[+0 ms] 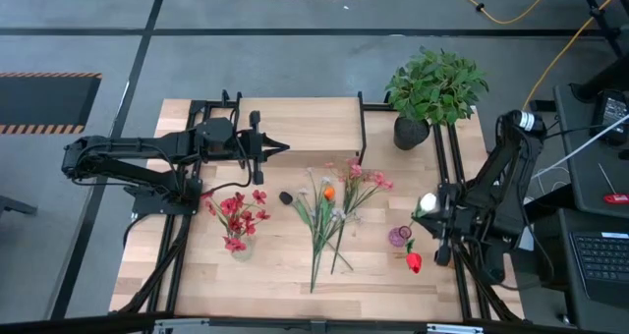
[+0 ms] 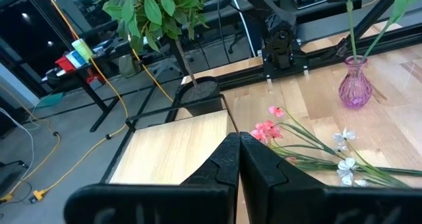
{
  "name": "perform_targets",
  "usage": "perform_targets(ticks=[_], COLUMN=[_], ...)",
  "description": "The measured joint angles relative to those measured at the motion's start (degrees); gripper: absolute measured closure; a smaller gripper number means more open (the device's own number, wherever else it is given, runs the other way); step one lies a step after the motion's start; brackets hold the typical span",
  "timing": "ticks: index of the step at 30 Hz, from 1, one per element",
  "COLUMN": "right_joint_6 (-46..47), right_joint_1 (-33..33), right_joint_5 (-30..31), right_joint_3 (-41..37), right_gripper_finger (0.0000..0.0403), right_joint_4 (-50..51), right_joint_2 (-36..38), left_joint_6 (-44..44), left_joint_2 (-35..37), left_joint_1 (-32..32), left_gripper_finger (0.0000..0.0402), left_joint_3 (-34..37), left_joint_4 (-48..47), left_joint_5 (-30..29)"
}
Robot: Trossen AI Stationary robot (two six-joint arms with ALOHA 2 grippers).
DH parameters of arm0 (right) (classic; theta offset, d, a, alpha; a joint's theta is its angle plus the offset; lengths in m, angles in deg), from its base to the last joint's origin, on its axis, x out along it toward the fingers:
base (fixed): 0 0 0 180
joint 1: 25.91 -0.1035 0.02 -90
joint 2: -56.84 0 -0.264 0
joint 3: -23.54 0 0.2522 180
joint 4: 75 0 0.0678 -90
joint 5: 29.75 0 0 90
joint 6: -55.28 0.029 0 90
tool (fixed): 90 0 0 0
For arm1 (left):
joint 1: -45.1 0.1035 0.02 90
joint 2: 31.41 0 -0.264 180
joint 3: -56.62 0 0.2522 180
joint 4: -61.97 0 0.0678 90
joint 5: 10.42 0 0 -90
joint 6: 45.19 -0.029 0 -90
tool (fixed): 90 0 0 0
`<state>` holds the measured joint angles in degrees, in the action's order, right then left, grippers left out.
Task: Pick and place flowers into a vace then onto a shelf
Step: Put the white flower into the pink vase
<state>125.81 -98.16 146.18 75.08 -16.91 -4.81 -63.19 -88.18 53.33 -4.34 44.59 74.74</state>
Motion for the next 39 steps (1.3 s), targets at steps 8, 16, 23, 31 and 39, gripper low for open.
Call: perform_targets(ticks=[8, 16, 23, 31, 39], right_joint_6=[1.5, 3.9, 4.0, 4.1, 4.1], right_joint_1=[0.0, 0.0, 0.0, 0.0, 0.0], right_joint_5=[0.4, 1.4, 1.4, 0.6, -2.3], right_joint_3=[0.0, 0.0, 0.0, 0.0, 0.0], right_gripper_finger=[0.0398, 0.0398, 0.0398, 0.0376, 0.0361], right_joint_4=[-0.8, -1.3, -1.3, -3.4, -3.9], right_joint_2=[-4.5, -8.5, -11.5, -14.4, -15.3], left_joint_6=[0.3, 0.3, 0.3, 0.3, 0.3], left_joint_2=[0.0, 0.0, 0.0, 0.0, 0.0], left_joint_1=[0.0, 0.0, 0.0, 0.0, 0.0], left_gripper_finger=[0.0396, 0.0396, 0.0396, 0.0396, 0.0396], left_joint_3=[0.0, 0.0, 0.0, 0.0, 0.0], left_joint_4=[0.0, 0.0, 0.0, 0.0, 0.0], left_joint_5=[0.0, 0.0, 0.0, 0.0, 0.0])
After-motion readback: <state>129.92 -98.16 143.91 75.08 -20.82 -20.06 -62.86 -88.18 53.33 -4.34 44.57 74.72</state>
